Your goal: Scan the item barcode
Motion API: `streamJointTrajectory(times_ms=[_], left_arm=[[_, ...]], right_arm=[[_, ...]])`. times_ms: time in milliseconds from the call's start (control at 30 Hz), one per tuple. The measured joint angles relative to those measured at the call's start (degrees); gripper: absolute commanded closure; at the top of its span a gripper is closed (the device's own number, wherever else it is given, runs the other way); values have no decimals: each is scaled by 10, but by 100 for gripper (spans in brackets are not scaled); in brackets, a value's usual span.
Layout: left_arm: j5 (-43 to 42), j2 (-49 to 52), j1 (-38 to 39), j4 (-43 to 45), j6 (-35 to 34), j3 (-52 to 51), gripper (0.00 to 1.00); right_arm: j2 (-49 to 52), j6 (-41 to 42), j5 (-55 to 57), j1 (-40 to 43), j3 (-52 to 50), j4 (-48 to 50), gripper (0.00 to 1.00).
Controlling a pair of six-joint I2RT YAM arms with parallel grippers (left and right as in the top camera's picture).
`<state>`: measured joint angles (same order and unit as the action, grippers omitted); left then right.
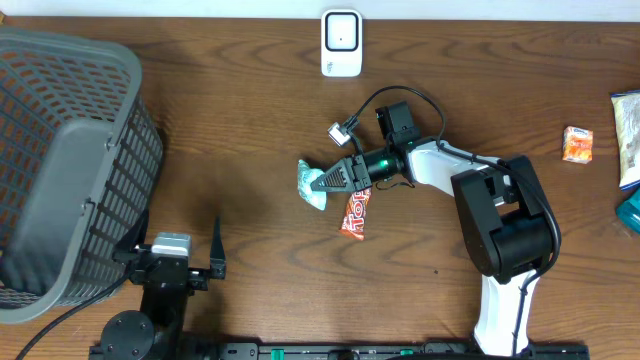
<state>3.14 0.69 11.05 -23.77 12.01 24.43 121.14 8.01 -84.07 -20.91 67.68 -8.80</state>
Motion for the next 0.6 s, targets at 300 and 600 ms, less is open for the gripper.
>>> streamJointTrajectory(times_ms=[300,600], left_arm=[[0,0,0,0,0,0,0],[0,0,0,0,0,0,0]], right_arm=[[0,-33,-22,0,0,1,99],[0,-84,-28,0,0,1,99]])
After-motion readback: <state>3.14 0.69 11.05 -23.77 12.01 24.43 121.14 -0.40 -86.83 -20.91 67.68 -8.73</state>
